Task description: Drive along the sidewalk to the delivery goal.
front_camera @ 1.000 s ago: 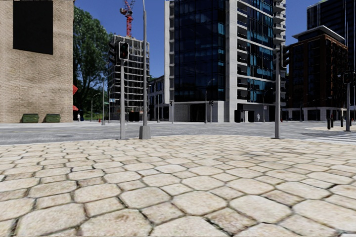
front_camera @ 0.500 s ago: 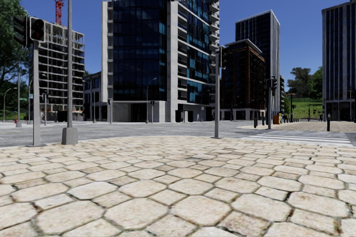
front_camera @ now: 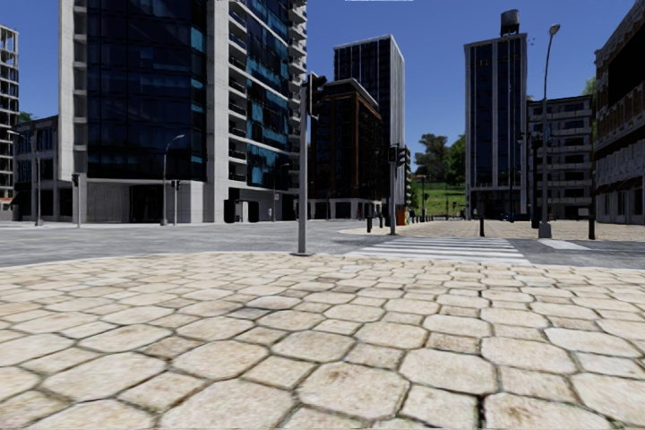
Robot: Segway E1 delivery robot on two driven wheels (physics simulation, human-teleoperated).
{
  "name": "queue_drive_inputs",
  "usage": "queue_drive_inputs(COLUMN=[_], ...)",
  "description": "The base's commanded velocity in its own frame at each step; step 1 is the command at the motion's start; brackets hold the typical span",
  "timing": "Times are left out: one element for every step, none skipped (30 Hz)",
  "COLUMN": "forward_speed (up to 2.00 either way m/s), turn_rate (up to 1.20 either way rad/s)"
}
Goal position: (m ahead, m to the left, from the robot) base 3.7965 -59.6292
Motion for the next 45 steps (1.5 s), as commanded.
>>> queue_drive_inputs(forward_speed=[1.9,1.9,1.9,1.9,1.9,2.0,2.0,2.0,2.0,2.0,2.0,2.0,2.0,2.0,2.0,2.0,2.0,2.0,2.0,2.0,2.0,2.0,2.0,2.0,2.0,2.0,2.0,2.0,2.0,2.0,2.0,2.0,2.0,2.0,2.0,2.0,2.0,2.0,2.0,2.0,2.0,2.0,2.0,2.0,2.0], turn_rate=[-0.48,-0.48,-0.48,-0.48,-0.48,-0.48,-0.48,-0.48,-0.48,-0.48,-0.48,-0.48,-0.48,-0.48,-0.45,-0.45,-0.29,-0.07,0.0,0.0,0.0,0.0,0.0,0.0,0.0,0.0,0.0,0.0,0.0,0.0,0.0,0.0,0.0,0.0,0.0,-0.06,-0.2,-0.2,-0.26,-0.27,-0.34,-0.34,-0.38,-0.4,-0.42])
